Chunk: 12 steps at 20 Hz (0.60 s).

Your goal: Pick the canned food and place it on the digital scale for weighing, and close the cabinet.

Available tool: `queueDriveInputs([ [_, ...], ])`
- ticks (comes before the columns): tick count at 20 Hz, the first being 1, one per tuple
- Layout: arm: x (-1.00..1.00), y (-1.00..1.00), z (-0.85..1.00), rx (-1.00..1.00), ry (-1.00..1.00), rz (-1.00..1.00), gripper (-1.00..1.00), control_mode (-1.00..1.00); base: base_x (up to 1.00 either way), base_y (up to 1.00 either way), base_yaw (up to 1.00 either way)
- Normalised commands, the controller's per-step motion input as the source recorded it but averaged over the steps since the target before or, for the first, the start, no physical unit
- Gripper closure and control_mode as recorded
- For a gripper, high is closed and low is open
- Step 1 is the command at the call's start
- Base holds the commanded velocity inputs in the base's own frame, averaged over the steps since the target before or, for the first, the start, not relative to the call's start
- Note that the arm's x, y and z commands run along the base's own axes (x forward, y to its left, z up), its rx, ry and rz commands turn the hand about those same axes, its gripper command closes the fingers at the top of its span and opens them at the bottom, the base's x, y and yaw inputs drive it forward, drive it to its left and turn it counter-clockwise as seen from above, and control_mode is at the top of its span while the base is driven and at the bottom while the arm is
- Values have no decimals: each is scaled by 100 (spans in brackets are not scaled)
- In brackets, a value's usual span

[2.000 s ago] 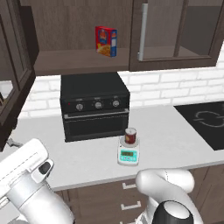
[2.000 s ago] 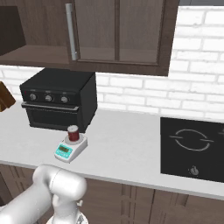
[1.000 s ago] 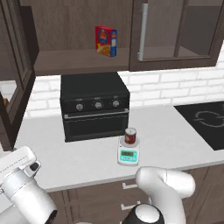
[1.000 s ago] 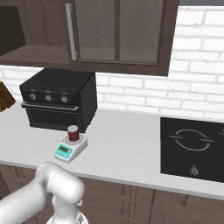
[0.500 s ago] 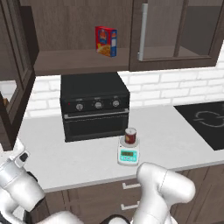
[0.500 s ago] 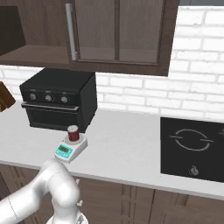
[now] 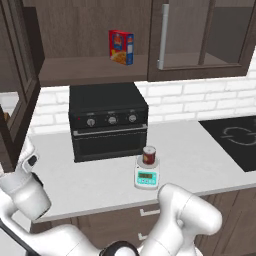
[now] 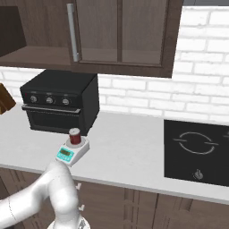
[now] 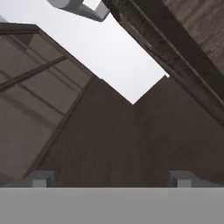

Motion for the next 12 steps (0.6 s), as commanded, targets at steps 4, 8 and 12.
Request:
queueDriveInputs([
  [4, -13, -42, 21, 47, -53, 0, -100, -100, 0, 0, 0],
  [8, -19, -43, 27, 48, -54, 0, -100, -100, 0, 0, 0],
  [12, -23, -67, 37, 49, -42, 0, -100, -100, 0, 0, 0],
])
